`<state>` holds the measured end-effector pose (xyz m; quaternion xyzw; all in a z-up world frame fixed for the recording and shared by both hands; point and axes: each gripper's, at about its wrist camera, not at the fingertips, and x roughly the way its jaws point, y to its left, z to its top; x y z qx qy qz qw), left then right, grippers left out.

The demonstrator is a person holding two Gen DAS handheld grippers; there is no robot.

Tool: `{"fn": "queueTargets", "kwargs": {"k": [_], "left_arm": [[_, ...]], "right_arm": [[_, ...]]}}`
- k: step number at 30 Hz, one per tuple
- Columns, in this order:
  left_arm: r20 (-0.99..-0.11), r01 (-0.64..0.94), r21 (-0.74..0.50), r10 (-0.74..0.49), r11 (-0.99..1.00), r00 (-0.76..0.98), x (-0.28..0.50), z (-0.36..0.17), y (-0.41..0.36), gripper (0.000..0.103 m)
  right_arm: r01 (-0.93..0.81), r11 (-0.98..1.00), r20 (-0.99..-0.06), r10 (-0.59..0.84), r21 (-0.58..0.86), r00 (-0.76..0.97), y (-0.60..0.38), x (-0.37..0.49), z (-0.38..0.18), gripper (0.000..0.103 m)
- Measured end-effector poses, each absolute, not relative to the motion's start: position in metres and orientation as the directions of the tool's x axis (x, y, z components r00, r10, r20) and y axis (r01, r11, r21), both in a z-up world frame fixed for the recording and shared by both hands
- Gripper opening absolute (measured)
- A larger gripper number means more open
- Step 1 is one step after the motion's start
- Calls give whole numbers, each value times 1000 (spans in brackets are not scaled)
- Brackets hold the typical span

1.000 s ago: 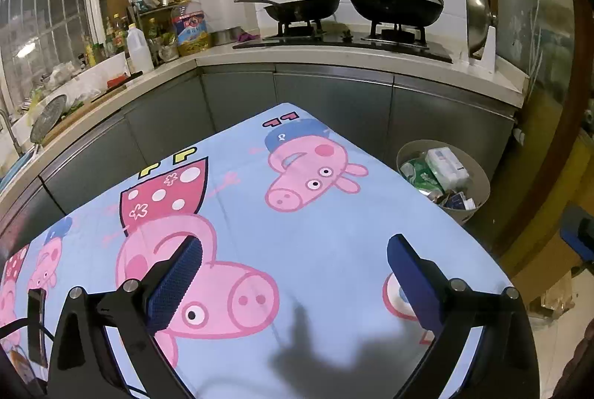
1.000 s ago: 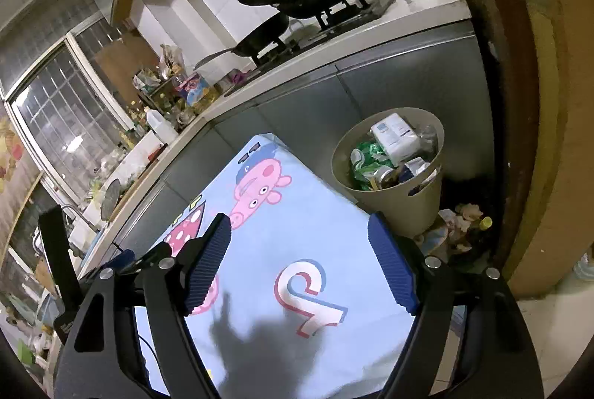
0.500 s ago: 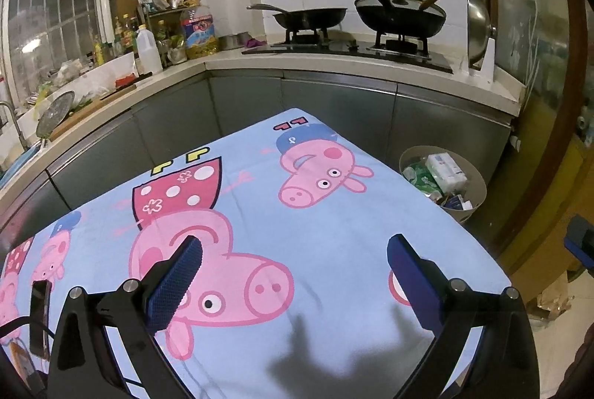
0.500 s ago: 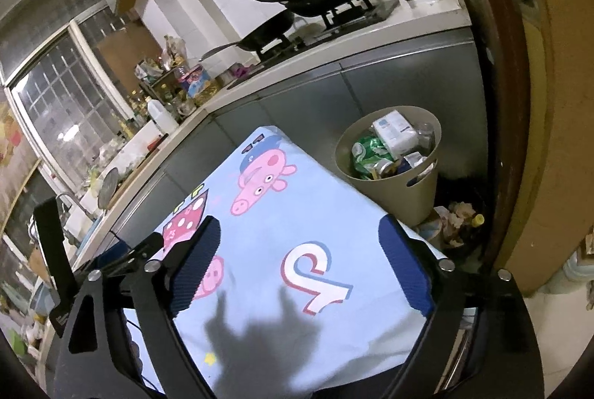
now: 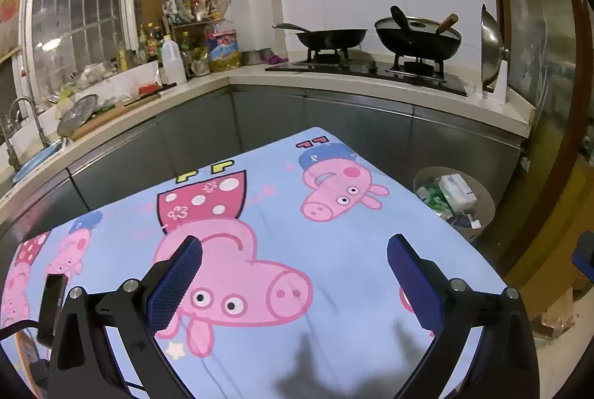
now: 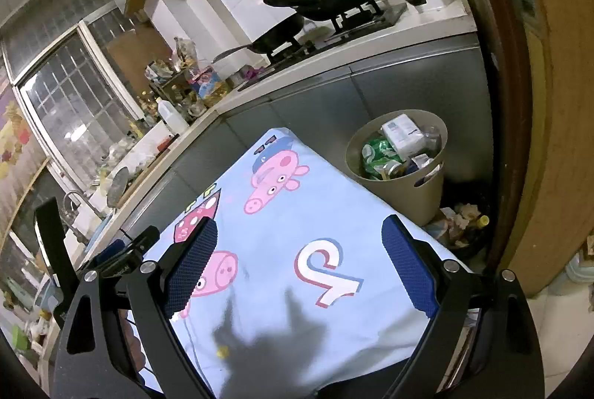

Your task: Collect trash

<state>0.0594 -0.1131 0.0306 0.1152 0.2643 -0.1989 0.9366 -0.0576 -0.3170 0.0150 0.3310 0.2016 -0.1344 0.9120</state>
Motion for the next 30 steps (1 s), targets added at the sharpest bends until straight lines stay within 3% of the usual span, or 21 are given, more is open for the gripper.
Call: {"fn": "queueTargets", "kwargs": {"k": [30], "left_arm": [[-544, 387, 120, -266, 914, 796, 57, 35, -101, 99]], "right_arm": [[370, 743, -440, -113, 557, 891, -322, -61, 24, 89]]}}
